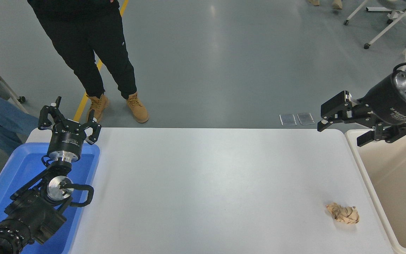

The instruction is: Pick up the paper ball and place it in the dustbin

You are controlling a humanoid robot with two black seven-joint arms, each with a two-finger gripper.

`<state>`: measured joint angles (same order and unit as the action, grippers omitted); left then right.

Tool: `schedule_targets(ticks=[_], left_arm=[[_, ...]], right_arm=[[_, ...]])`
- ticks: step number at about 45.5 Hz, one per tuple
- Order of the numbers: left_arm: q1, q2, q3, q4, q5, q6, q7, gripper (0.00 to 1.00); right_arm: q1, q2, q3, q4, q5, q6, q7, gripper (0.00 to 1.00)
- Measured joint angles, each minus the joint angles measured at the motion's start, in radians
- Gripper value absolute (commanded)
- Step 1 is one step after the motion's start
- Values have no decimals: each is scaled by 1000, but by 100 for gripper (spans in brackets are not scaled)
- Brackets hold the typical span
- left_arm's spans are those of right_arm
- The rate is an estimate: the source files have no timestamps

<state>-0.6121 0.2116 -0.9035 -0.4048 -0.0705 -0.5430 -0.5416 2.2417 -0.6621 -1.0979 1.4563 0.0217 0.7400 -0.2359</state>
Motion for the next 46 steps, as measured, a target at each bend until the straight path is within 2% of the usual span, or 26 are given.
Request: schedule_targets(ticks=[26, 46], left_arm=[[0, 0, 0, 0, 0, -2, 1, 99], [0, 0, 0, 0, 0, -2, 0, 99]], right_arm=[[-132, 1, -83, -52, 25, -32, 3, 100], [-395, 6, -76, -138, -7, -342, -1, 100]])
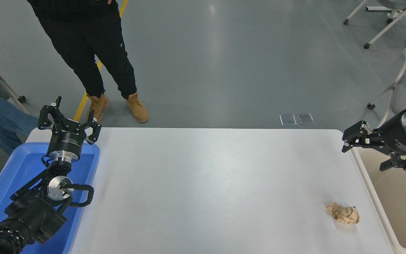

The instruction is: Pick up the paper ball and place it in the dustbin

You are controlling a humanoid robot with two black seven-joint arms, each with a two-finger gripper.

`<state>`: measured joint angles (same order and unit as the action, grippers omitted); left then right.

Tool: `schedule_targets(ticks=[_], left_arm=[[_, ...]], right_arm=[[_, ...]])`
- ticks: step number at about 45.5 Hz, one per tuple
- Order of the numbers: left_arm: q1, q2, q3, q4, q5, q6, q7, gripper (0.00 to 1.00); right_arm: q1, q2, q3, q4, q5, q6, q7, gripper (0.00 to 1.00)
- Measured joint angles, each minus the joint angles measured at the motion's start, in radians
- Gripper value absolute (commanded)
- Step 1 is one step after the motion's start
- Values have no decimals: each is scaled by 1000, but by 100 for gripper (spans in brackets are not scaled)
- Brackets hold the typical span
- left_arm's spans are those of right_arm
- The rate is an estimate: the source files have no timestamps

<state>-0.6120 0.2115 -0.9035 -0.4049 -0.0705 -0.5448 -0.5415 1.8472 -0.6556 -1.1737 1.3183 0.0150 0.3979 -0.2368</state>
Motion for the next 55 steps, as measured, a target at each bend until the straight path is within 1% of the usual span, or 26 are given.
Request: schedule_targets(ticks=[1, 11, 25, 39, 55], left_arm=[[0, 0, 0, 0, 0, 0, 0, 99], [0, 0, 0, 0, 0, 0, 0, 99], [0, 0, 0, 0, 0, 0, 0, 99], [0, 0, 0, 0, 0, 0, 0, 99], [0, 0, 0, 0, 0, 0, 1, 99]], right_arm=[[-36, 0, 0, -3, -3, -42, -1, 100], [-139, 2, 19, -10, 3, -137, -5, 100], [-318, 3, 141, -18, 31, -289, -22, 100], [-473, 7, 246, -81, 100, -378, -27, 100], [-597, 16, 352, -139, 120, -441, -29, 100]])
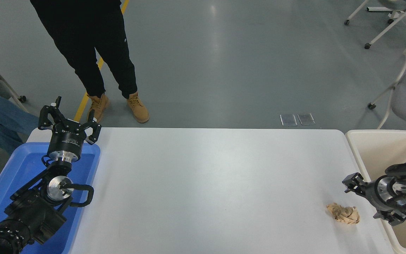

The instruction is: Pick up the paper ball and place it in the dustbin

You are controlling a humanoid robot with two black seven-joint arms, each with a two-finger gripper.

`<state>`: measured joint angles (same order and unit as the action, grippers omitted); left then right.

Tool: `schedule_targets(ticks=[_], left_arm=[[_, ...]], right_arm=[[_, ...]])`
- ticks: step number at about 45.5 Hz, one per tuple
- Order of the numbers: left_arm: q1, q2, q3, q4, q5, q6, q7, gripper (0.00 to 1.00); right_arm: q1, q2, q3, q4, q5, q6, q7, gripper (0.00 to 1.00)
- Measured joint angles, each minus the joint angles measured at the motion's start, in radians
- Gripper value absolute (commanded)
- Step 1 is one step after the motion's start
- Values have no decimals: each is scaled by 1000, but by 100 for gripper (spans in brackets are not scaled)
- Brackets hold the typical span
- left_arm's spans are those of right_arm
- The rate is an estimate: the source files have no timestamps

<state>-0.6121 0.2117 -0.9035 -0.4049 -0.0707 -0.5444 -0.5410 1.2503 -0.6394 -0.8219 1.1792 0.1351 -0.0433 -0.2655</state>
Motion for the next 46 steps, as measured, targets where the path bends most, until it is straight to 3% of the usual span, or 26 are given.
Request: schedule_targets(ticks=[34, 40, 46], left_arm=[[0, 0, 0, 0, 0, 0, -1, 99], [0, 0, 0, 0, 0, 0, -1, 99], [0, 0, 0, 0, 0, 0, -1, 99]], right_arm=[[-181, 73, 154, -110, 3, -120, 0, 100], [-189, 82, 158, -114, 3, -124, 1, 85], [-193, 90, 160, -116, 2, -125, 2, 37]])
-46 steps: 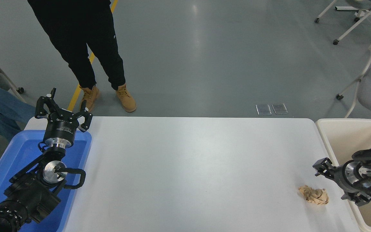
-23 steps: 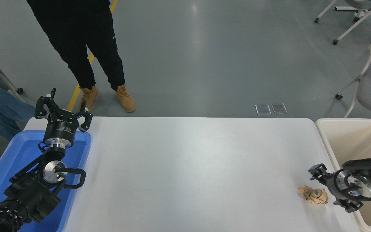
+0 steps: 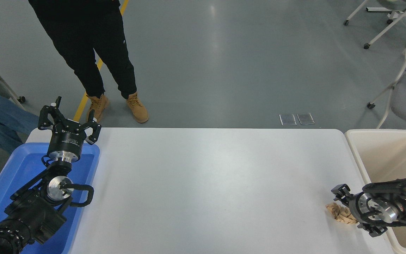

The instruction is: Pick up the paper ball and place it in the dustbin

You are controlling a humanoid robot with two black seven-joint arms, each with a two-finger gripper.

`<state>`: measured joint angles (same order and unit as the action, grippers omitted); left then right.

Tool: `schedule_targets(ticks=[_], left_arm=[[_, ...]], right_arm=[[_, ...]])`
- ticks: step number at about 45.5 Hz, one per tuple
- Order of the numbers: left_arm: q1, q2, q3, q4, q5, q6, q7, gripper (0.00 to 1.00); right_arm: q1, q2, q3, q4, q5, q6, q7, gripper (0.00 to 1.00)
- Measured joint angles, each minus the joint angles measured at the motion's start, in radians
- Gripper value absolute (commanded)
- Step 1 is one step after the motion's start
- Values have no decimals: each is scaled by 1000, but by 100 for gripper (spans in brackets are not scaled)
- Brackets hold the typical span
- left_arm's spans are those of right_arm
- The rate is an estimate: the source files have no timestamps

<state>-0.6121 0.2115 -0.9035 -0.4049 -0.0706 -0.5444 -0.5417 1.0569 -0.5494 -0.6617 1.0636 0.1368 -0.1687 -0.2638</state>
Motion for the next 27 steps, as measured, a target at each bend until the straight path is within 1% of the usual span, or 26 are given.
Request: schedule_targets(ticks=[4, 6, 18, 27], left_arm=[[0, 0, 0, 0, 0, 0, 0, 99], [0, 0, 0, 0, 0, 0, 0, 99], [0, 0, 0, 0, 0, 0, 1, 99], [0, 0, 0, 0, 0, 0, 1, 99]], right_arm=[[-4, 10, 0, 1, -1, -1, 1, 11], [-6, 14, -1, 2, -1, -1, 1, 0], [5, 24, 0, 7, 0, -7, 2, 0], [93, -15, -13, 13, -4, -2, 2, 0]])
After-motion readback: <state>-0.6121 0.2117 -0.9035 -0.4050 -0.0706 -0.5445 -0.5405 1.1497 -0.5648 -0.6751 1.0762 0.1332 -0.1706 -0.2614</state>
